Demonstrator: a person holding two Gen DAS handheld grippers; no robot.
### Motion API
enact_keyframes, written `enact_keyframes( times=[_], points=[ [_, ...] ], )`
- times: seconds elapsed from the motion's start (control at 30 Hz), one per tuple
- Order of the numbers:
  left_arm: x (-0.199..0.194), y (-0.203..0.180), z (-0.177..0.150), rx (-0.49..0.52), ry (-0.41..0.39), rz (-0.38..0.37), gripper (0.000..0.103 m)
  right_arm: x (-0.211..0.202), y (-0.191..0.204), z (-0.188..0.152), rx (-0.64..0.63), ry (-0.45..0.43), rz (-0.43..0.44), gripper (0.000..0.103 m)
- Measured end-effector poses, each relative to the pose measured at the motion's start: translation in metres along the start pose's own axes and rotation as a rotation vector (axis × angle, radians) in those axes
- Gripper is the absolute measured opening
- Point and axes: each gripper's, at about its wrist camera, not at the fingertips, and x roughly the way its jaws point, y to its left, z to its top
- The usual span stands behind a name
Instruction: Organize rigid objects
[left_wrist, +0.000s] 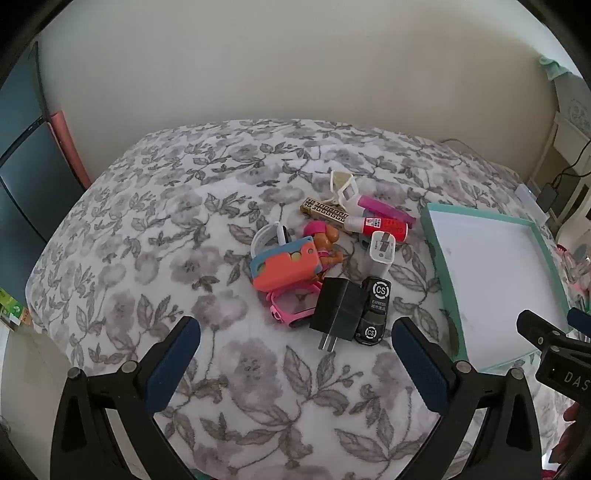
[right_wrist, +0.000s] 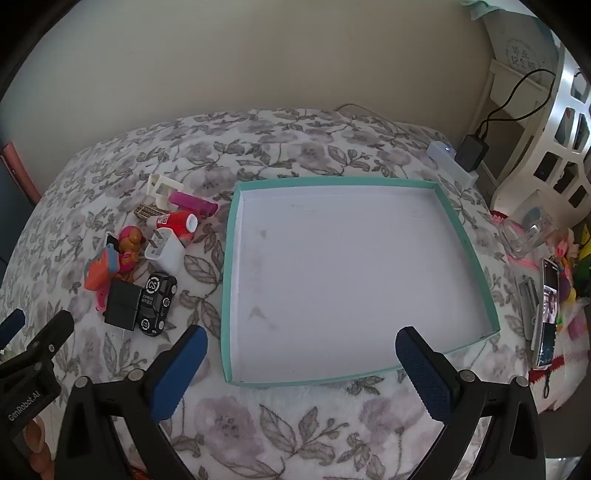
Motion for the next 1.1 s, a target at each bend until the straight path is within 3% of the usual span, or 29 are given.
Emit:
enact_keyframes(
  times=[1.1],
  points=[
    [0.0021, 0.0004, -0.0021, 0.010, 0.010, 0.029, 0.103, 0.0024, -0.0005, 0.0007, -0.002, -0.002, -0.008, 0.103]
  ],
)
